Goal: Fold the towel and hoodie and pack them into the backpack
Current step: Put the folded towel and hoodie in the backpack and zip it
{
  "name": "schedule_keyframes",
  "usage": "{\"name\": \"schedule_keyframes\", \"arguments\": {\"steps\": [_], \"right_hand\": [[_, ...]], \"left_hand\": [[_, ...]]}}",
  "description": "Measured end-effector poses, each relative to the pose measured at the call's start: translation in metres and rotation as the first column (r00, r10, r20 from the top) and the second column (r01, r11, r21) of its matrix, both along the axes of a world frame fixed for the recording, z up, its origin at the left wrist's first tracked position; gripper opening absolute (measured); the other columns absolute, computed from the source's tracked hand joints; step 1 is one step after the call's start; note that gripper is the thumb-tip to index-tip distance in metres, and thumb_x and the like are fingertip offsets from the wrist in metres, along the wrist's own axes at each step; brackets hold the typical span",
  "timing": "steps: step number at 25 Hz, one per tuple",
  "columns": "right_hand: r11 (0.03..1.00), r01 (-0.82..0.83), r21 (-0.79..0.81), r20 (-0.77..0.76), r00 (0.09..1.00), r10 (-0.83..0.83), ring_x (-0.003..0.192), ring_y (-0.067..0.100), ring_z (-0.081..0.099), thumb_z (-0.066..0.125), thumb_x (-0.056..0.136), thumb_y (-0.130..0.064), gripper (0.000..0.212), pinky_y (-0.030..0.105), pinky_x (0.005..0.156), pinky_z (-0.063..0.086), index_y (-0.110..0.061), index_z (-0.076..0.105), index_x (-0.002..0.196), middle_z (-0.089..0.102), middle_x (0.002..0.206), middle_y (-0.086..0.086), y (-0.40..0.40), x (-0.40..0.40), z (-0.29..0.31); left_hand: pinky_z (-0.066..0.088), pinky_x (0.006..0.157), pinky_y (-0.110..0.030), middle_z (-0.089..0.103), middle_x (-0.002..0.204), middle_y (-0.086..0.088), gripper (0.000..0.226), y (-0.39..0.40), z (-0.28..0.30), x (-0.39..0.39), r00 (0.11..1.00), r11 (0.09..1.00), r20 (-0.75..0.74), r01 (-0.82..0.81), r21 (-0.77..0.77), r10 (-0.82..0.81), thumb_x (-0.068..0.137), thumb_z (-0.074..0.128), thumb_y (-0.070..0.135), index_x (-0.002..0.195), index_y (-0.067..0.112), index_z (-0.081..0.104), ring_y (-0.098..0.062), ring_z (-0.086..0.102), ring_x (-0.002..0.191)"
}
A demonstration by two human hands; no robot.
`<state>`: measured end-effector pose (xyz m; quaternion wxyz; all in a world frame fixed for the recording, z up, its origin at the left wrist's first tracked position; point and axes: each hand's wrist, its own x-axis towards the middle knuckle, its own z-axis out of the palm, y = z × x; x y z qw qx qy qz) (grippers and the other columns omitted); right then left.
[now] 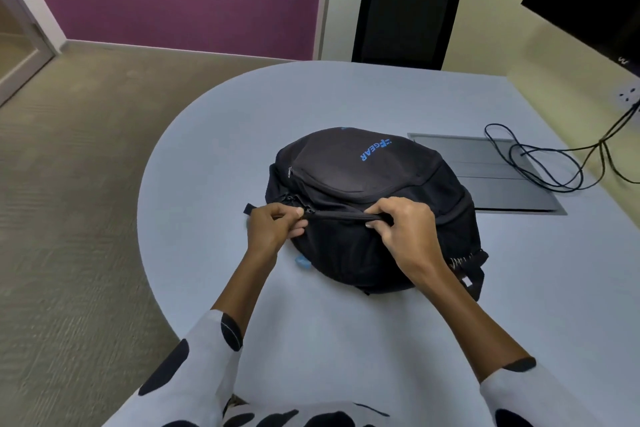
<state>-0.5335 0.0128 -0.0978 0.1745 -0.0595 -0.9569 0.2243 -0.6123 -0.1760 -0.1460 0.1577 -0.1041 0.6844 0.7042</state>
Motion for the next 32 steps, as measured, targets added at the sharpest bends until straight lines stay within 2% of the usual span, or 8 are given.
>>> {"name": "schedule_keyframes", "arguments": {"steps": [6, 9, 13, 18, 22, 26, 28, 32], "right_hand": [[0.927, -0.201, 0.317, 0.015, 0.978, 0.207, 0.079, 0.029, 0.059, 0.088, 0.055, -0.016, 0.048, 0.036, 0.068, 0.052, -0.004, 0.069, 0.098, 0.063, 0.087, 0.008, -0.032, -0.004, -0.016], [0.829, -0.240, 0.505, 0.113, 0.971, 0.212, 0.064, 0.024, 0.054, 0.091, 0.045, -0.010, 0.036, 0.029, 0.053, 0.042, -0.007, 0.064, 0.068, 0.056, 0.071, 0.006, -0.062, -0.025, -0.022], [0.865, -0.164, 0.474, 0.114, 0.986, 0.124, 0.052, 0.022, 0.048, 0.087, 0.043, 0.004, 0.037, 0.023, 0.049, 0.024, -0.008, 0.052, 0.049, 0.048, 0.057, 0.004, -0.062, -0.033, -0.021], [0.898, -0.155, 0.413, 0.127, 0.986, 0.112, 0.053, 0.022, 0.050, 0.087, 0.053, -0.001, 0.027, 0.023, 0.043, 0.034, -0.007, 0.061, 0.053, 0.050, 0.057, 0.002, -0.051, -0.027, -0.020], [0.911, -0.129, 0.393, 0.118, 0.989, 0.089, 0.054, 0.020, 0.049, 0.084, 0.060, -0.002, 0.022, 0.025, 0.041, 0.037, -0.008, 0.063, 0.056, 0.048, 0.057, 0.000, -0.042, -0.021, -0.018], [0.892, -0.084, 0.445, 0.121, 0.992, 0.033, 0.054, 0.018, 0.048, 0.083, 0.060, 0.000, 0.021, 0.022, 0.045, 0.029, -0.010, 0.064, 0.056, 0.049, 0.057, -0.002, -0.032, -0.021, -0.016], [0.881, -0.071, 0.468, 0.113, 0.993, 0.021, 0.054, 0.018, 0.049, 0.083, 0.058, 0.000, 0.021, 0.023, 0.048, 0.029, -0.012, 0.065, 0.057, 0.051, 0.058, -0.003, -0.023, -0.016, -0.017], [0.846, -0.004, 0.532, 0.112, 0.992, -0.065, 0.056, 0.021, 0.055, 0.084, 0.051, 0.000, 0.027, 0.028, 0.053, 0.036, -0.018, 0.066, 0.060, 0.055, 0.061, -0.005, 0.006, 0.012, -0.018]], "left_hand": [[0.057, 0.072, -0.024, 0.071, 0.086, -0.009, 0.013, -0.007, -0.013, 0.008, 0.993, 0.979, 0.082, 0.065, 0.196, -0.083, 0.088, 0.064, 0.010, 0.096, 0.001, 0.066, -0.014, 0.070, 0.079], [0.053, 0.067, -0.020, 0.067, 0.076, -0.006, 0.006, -0.006, -0.016, 0.007, 0.996, 0.981, 0.068, 0.035, 0.192, -0.049, 0.087, 0.065, 0.011, 0.089, 0.005, 0.067, -0.011, 0.063, 0.070], [0.050, 0.057, -0.016, 0.062, 0.069, -0.004, 0.005, 0.003, -0.030, -0.010, 0.995, 0.993, 0.066, -0.084, 0.080, 0.079, 0.087, 0.066, 0.009, 0.083, 0.006, 0.064, -0.010, 0.055, 0.059], [0.053, 0.059, -0.021, 0.062, 0.068, -0.004, 0.017, 0.009, -0.050, -0.042, 0.977, 0.980, 0.090, -0.191, -0.054, 0.195, 0.088, 0.065, 0.009, 0.072, 0.013, 0.061, -0.011, 0.054, 0.057], [0.058, 0.079, -0.037, 0.063, 0.067, -0.004, 0.020, 0.004, -0.063, -0.067, 0.972, 0.970, 0.111, -0.190, -0.150, 0.208, 0.086, 0.066, 0.011, 0.067, 0.015, 0.062, -0.013, 0.055, 0.056], [0.056, 0.084, -0.042, 0.062, 0.061, -0.004, 0.020, 0.005, -0.062, -0.076, 0.986, 0.971, 0.118, -0.087, -0.222, 0.115, 0.081, 0.070, 0.014, 0.063, 0.014, 0.064, -0.016, 0.056, 0.055], [0.056, 0.085, -0.042, 0.064, 0.063, -0.004, 0.019, -0.001, -0.058, -0.079, 0.994, 0.948, 0.100, 0.067, -0.310, -0.037, 0.078, 0.073, 0.015, 0.062, 0.013, 0.065, -0.019, 0.060, 0.061], [0.051, 0.084, -0.036, 0.066, 0.070, 0.001, 0.021, -0.001, -0.038, -0.075, 0.919, 0.759, -0.027, 0.309, -0.573, -0.394, 0.082, 0.071, 0.027, 0.065, 0.017, 0.065, -0.024, 0.066, 0.081]]}}
